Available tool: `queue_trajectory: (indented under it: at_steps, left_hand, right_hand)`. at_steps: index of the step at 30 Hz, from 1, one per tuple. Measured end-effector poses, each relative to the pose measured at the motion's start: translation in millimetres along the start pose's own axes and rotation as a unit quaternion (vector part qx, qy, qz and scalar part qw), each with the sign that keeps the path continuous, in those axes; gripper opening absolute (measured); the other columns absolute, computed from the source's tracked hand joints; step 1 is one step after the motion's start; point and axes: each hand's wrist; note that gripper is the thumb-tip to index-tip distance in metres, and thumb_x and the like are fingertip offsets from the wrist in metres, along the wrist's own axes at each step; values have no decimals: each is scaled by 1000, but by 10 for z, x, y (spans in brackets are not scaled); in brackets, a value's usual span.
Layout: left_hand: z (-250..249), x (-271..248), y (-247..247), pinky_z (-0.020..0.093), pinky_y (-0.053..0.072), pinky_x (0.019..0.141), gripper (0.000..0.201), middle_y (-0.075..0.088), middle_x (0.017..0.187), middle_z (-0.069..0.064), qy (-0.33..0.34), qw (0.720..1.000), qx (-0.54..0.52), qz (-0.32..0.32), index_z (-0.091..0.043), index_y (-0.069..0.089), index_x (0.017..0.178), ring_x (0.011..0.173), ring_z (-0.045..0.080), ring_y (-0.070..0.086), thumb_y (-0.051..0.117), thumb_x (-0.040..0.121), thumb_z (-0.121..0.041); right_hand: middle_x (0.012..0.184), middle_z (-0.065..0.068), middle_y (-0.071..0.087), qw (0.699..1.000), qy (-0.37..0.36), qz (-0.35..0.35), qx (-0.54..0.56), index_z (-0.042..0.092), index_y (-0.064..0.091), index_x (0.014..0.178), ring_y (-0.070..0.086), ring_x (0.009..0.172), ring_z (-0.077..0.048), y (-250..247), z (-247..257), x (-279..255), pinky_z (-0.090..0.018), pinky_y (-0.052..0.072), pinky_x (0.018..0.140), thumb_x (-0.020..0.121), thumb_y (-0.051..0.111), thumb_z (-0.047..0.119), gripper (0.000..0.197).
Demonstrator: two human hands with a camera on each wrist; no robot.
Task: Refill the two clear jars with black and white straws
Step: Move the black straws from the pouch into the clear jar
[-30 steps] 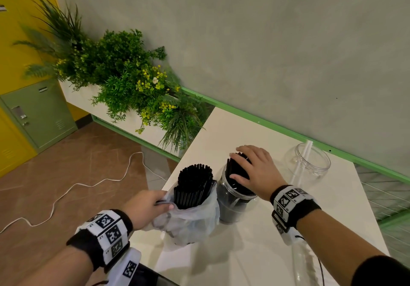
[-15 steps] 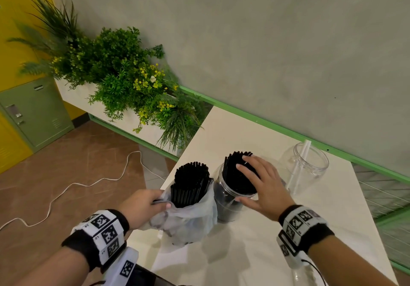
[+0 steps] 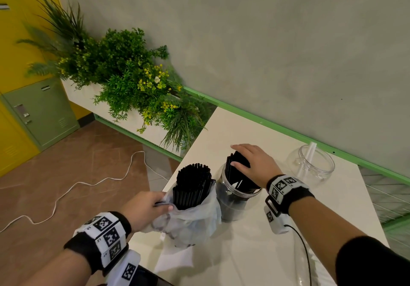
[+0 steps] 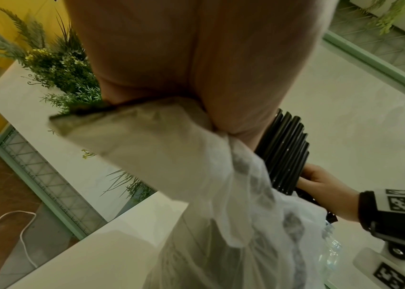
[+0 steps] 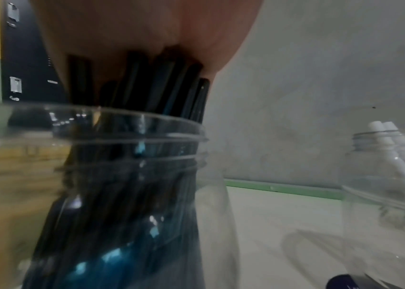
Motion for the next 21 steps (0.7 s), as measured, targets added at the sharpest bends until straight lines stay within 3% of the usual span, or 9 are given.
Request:
queue_trajectory:
  at_steps: [2, 4, 9, 12, 17, 19, 21]
  left_hand:
    - [6, 1, -1, 18, 33, 53, 40, 40, 55, -5, 1, 1000, -4, -1, -22, 39, 58, 48, 1, 43, 61, 89, -33]
    - [13, 1, 0, 18, 33, 54, 39, 41, 55, -4, 4, 1000, -1, -1, -22, 39, 59, 51, -1, 44, 61, 89, -33]
    - [27, 20, 1, 19, 32, 54, 38, 44, 57, -4, 4, 1000, -2, 2, -24, 41, 59, 52, 5, 43, 61, 89, -35]
    - [38, 37, 6, 21, 31, 55, 35, 47, 59, -4, 4, 1000, -3, 7, -23, 44, 61, 57, 6, 44, 61, 89, -36]
    - [36, 49, 5, 20, 29, 52, 38, 44, 56, -5, 5, 1000, -11, 5, -25, 41, 58, 53, 5, 42, 61, 89, -35]
    - [63, 61, 9, 20, 30, 54, 37, 46, 57, -5, 2, 1000, -20, 6, -25, 43, 59, 54, 5, 43, 62, 88, -36]
    - [94, 66, 14, 23, 32, 56, 35, 48, 58, -5, -2, 1000, -27, 11, -23, 45, 61, 56, 8, 45, 62, 88, -38]
  right_hand:
    - [122, 3, 58, 1000, 11, -5, 13, 26, 54, 129, 54, 112, -20, -8, -4, 62, -31, 43, 89, 98, 46, 41, 36]
    - [113, 0, 62, 999, 14, -15, 37, 21, 61, 122, 58, 104, -22, -22, -29, 115, -30, 43, 87, 99, 47, 34, 30]
    - [106, -1, 65, 996, 30, -10, 80, 20, 67, 109, 58, 102, -22, -38, -96, 199, -33, 43, 91, 97, 51, 31, 22]
    - [106, -2, 63, 997, 41, 10, 70, 21, 67, 111, 52, 103, -24, -25, -142, 197, -35, 40, 92, 96, 53, 35, 25]
    - [114, 0, 61, 985, 39, -117, 117, 18, 64, 117, 46, 107, -19, -205, -105, 6, -20, 27, 93, 99, 45, 38, 33]
    - [112, 2, 61, 976, 17, -170, 134, 18, 64, 114, 46, 106, -16, -264, -44, -185, -20, 28, 95, 97, 39, 43, 39]
    - [113, 1, 59, 977, -16, -188, 97, 17, 62, 115, 46, 108, -17, -237, 30, -384, -26, 33, 98, 95, 42, 44, 39]
Point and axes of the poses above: each hand's wrist, its own x-axis towards the middle knuckle, its own y-axis out of the palm, z = x × y
